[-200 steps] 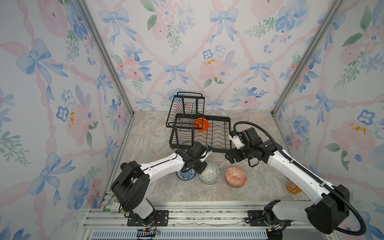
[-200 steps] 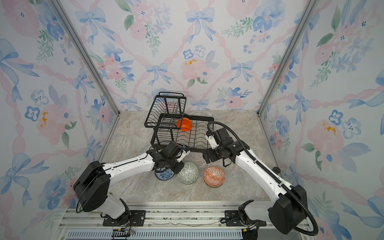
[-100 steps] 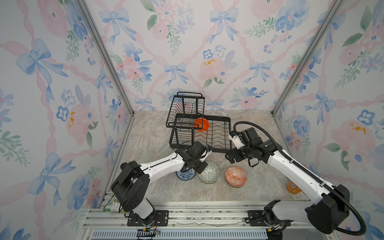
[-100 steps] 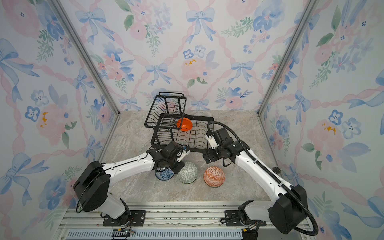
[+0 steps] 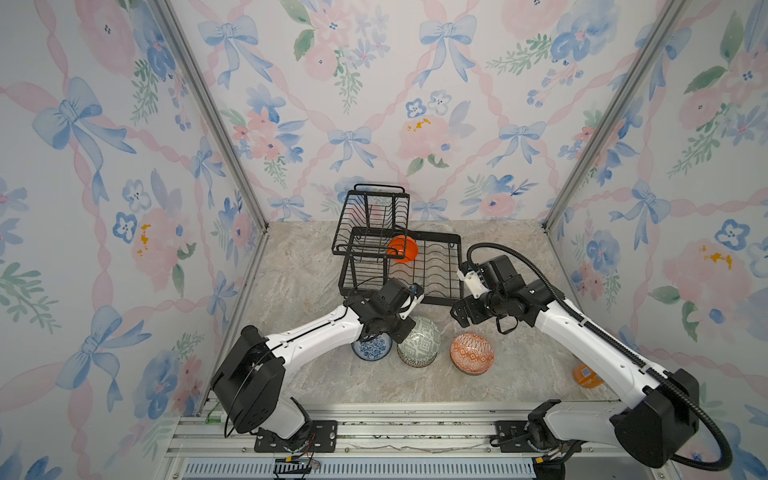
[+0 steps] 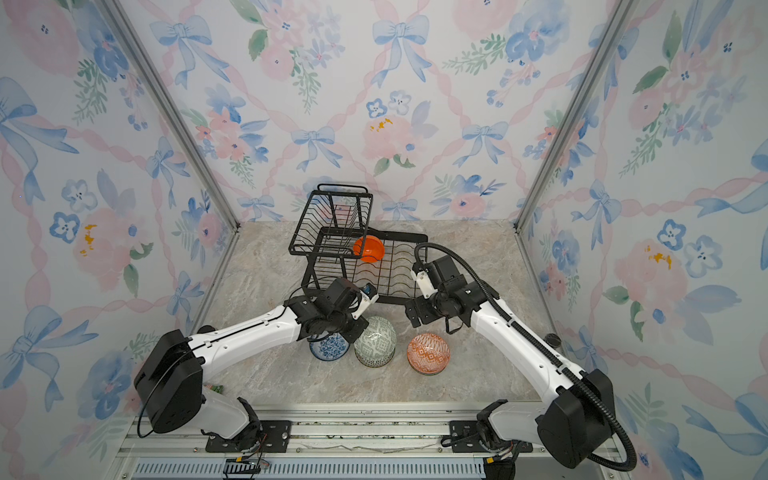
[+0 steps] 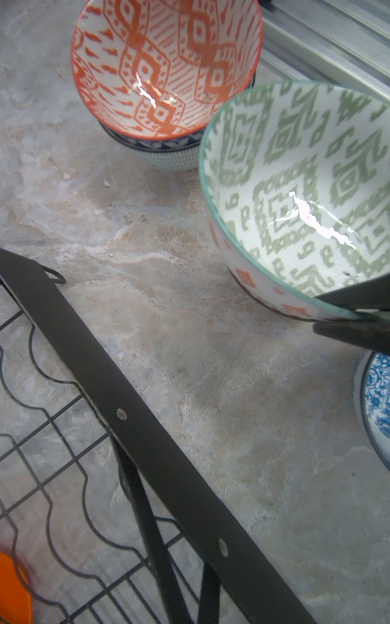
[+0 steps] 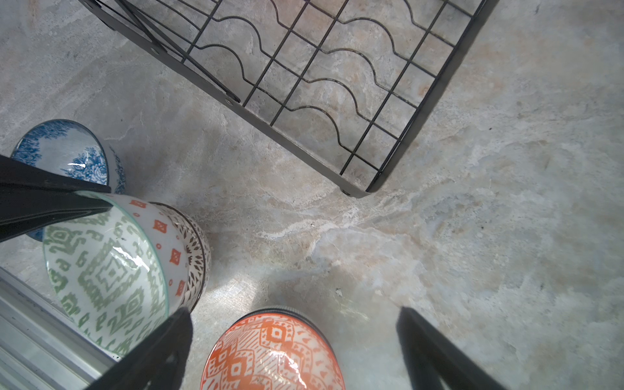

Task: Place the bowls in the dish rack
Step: 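Lift the green-patterned bowl with the left gripper toward the dish rack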

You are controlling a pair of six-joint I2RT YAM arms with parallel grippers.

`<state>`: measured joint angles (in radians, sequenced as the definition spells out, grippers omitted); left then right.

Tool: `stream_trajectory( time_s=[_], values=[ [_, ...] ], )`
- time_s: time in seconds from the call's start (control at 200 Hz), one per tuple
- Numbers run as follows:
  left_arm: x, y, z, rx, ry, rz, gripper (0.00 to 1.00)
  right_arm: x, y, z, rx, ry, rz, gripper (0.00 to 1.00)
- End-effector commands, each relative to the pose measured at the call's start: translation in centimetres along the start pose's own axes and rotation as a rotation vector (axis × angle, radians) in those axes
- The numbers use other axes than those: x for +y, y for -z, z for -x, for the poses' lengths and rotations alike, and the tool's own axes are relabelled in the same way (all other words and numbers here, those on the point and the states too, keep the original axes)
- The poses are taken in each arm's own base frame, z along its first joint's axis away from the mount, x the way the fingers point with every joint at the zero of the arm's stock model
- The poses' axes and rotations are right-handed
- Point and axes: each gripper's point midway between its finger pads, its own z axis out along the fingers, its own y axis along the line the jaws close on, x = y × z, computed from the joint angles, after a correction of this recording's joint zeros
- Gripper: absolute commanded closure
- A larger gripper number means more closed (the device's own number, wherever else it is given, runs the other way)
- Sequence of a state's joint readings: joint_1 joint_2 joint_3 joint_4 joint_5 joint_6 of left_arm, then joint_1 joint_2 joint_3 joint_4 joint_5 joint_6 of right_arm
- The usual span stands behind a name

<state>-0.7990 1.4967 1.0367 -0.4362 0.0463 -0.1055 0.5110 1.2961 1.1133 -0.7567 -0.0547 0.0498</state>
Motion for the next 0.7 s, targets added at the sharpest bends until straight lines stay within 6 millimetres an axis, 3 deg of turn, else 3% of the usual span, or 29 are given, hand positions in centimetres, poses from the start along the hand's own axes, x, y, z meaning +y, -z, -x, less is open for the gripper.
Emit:
stream_trajectory(
  time_s=[0.0, 0.495, 0.695],
  values=[
    [0.0, 1.5, 2.1, -0.068, 0.008, 0.006, 1.0, 0.2, 0.2, -0.2, -0.006, -0.016, 0.016, 0.03],
    [0.5, 3.9, 3.8, -0.148, 0.021, 0.013, 1.0, 0.1, 0.9, 0.2, -0.026, -0.017, 0.013, 0.03],
    [3.5, 5.8, 4.7, -0.217, 0.08, 0.152, 1.0, 0.0, 1.9, 1.2, -0.07, -0.015, 0.011, 0.03]
  ],
)
